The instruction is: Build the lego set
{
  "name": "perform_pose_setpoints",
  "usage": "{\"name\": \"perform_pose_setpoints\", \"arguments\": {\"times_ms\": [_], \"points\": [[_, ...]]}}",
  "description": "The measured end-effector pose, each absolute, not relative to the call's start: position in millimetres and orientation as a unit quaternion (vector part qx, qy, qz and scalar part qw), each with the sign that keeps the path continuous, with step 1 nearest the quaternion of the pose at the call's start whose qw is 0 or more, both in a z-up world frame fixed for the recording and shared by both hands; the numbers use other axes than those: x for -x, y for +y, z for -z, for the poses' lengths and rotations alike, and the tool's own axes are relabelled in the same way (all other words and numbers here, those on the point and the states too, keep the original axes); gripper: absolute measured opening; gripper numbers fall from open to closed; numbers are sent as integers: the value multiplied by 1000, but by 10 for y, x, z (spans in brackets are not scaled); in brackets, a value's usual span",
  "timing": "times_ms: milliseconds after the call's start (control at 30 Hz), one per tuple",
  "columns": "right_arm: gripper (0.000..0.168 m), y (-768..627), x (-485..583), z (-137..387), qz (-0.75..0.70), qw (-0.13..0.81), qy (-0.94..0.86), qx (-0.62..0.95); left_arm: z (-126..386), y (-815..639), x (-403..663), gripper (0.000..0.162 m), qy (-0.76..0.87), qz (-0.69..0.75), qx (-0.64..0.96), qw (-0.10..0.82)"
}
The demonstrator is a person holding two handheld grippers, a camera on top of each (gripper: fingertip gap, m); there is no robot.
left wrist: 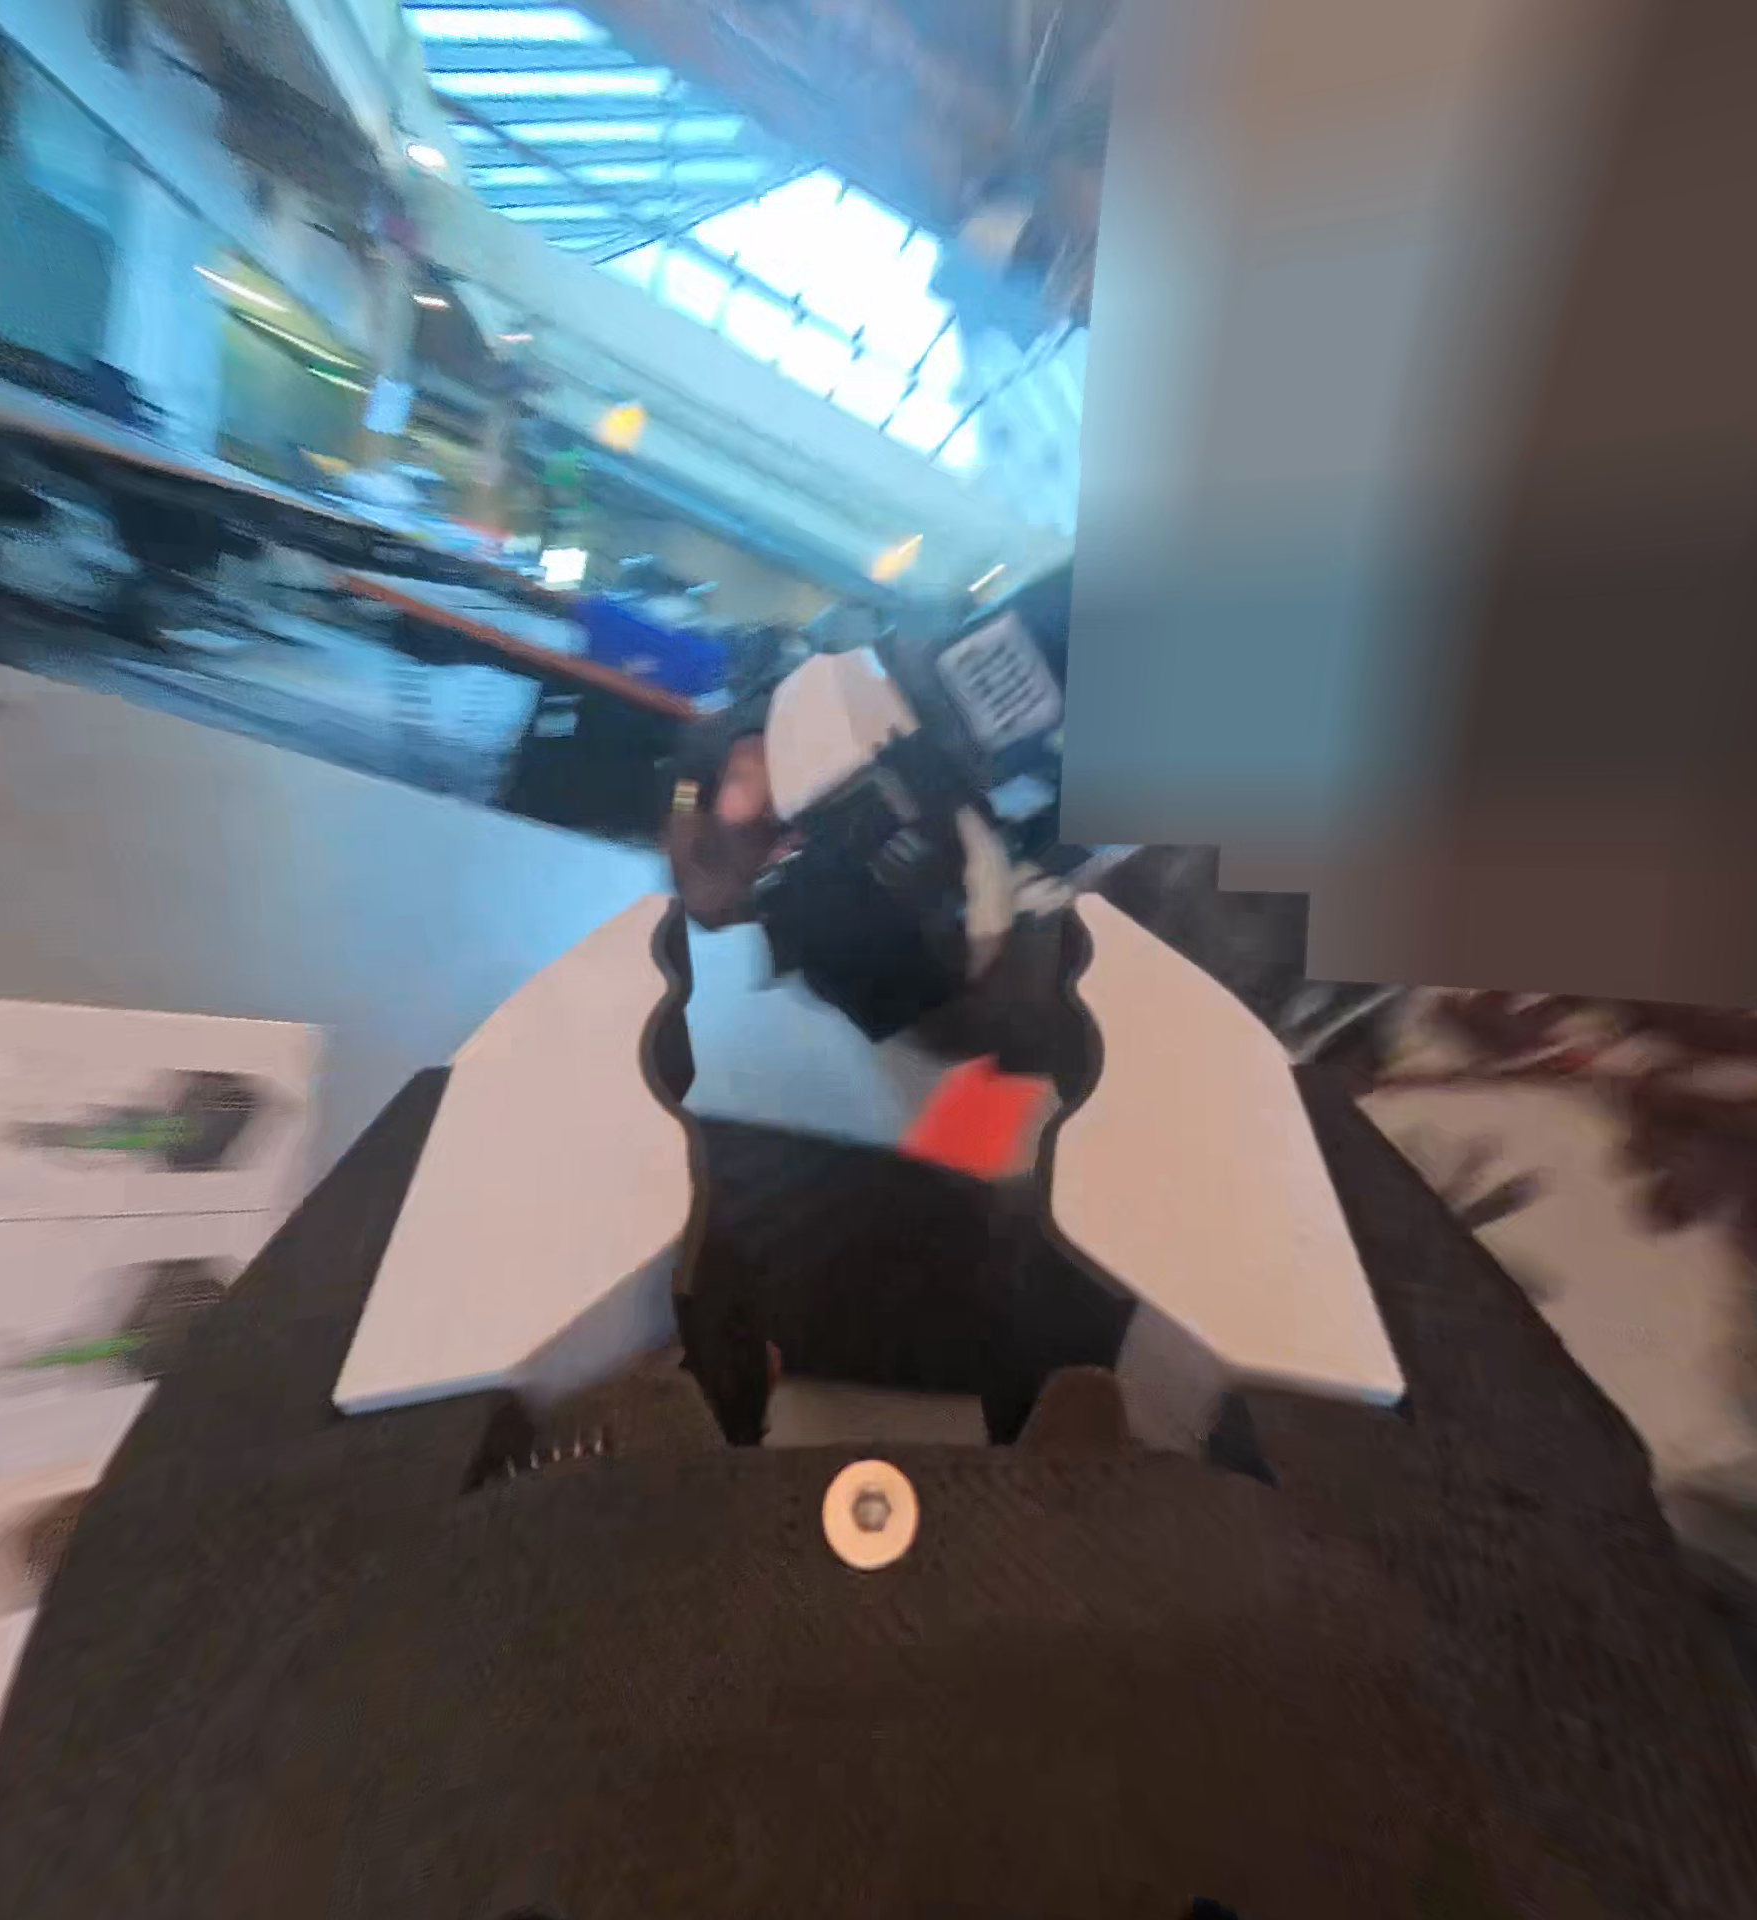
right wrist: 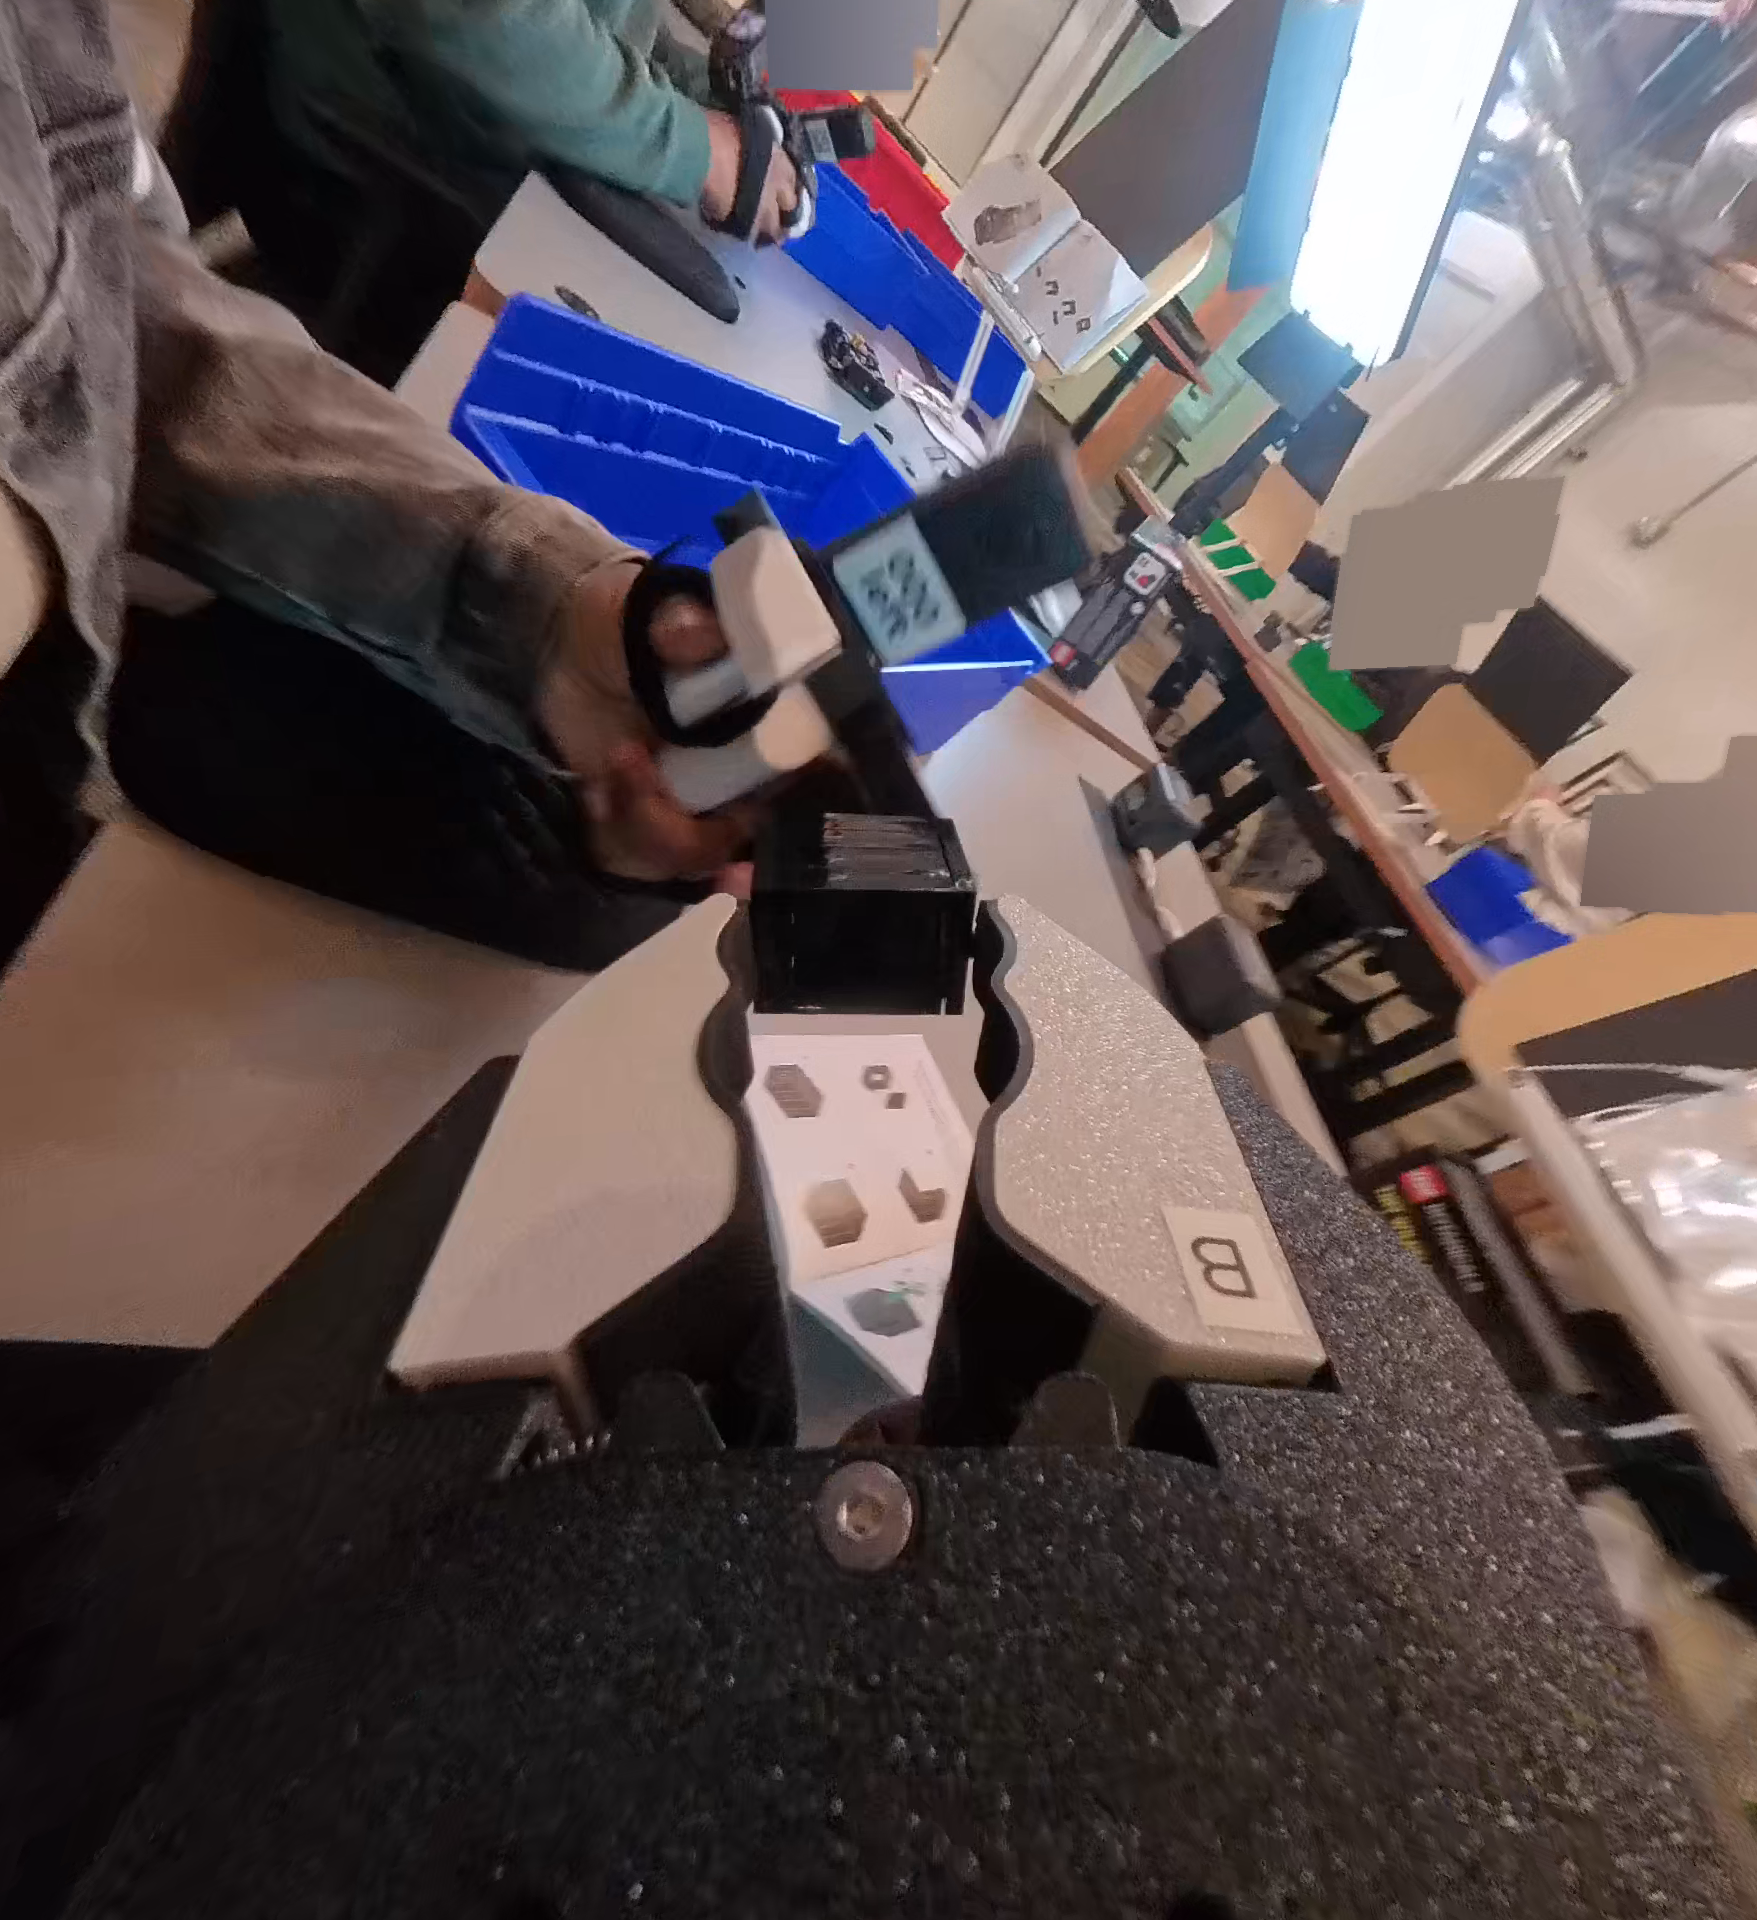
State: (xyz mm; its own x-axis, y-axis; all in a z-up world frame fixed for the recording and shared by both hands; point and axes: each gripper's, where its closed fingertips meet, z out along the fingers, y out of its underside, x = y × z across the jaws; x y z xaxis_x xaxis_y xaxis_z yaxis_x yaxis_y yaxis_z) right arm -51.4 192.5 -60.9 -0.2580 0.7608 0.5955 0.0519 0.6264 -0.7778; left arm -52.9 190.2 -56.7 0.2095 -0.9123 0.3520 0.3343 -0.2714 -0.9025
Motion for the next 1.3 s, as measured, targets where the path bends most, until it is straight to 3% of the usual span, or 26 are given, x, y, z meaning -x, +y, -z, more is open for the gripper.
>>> {"name": "perform_pose_setpoints", "arguments": {"times_ms": [100, 300, 1000, 1300], "points": [[39, 1911, 514, 664, -382, 510, -704, 312, 646, 1933, 569, 71, 383, 375, 579, 614], [39, 1902, 501, 653, -467, 478, -662, 340, 762, 1906, 436, 48, 483, 273, 572, 605], [40, 1767, 485, 744, -476, 481, -661, 325, 783, 1792, 409, 41, 491, 255, 559, 618], [50, 1721, 510, 577, -508, 503, -632, 301, 565, 1684, 484, 41, 421, 367, 501, 661]]}}
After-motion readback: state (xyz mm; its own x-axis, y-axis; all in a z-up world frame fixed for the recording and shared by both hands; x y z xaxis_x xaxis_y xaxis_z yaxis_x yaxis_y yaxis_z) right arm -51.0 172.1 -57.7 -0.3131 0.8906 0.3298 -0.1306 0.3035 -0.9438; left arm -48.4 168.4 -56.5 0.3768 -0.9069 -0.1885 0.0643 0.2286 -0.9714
